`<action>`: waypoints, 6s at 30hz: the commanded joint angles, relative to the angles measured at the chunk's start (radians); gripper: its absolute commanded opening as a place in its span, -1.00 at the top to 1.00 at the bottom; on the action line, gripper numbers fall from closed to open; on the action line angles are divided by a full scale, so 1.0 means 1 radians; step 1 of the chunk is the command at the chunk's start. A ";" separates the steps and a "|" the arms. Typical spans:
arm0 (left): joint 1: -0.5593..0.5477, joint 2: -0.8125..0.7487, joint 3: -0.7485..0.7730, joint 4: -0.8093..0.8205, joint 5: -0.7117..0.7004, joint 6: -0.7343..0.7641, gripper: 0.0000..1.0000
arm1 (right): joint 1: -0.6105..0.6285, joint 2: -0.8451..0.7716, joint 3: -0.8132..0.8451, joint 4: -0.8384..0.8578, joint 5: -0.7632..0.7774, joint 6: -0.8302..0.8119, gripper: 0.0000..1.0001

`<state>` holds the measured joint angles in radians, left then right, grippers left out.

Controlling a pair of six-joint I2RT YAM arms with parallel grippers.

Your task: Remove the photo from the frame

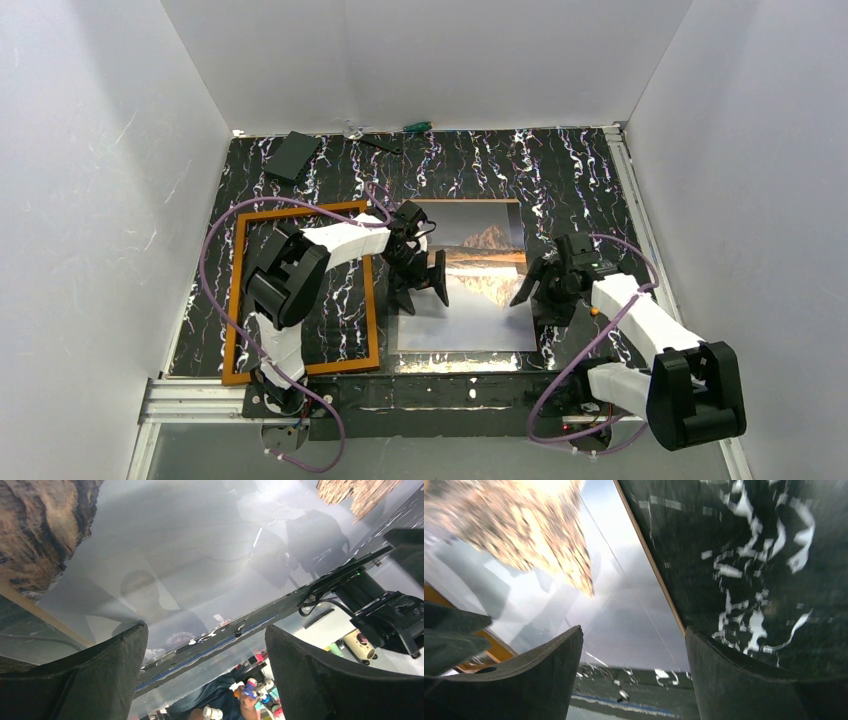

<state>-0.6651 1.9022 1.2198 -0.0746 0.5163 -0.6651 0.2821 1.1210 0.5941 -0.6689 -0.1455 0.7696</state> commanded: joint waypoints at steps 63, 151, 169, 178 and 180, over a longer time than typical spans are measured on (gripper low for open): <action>0.153 0.258 0.242 -0.206 -0.018 0.011 -0.78 | -0.332 0.619 0.165 0.907 -0.722 -0.211 -0.46; 0.116 0.150 0.187 -0.136 -0.036 0.057 -0.86 | -0.170 0.534 0.329 0.370 -0.198 -0.357 0.16; 0.116 0.161 0.191 -0.136 -0.034 0.053 -0.85 | -0.164 0.535 0.363 0.322 -0.101 -0.328 0.07; 0.116 0.157 0.187 -0.133 -0.032 0.051 -0.86 | -0.163 0.579 0.390 0.344 -0.164 -0.325 0.08; 0.116 0.157 0.187 -0.133 -0.031 0.051 -0.86 | -0.162 0.573 0.379 0.369 -0.205 -0.317 0.13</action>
<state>-0.5453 2.0445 1.4475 -0.1223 0.4980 -0.6277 0.1181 1.6932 0.9623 -0.3355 -0.2806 0.4435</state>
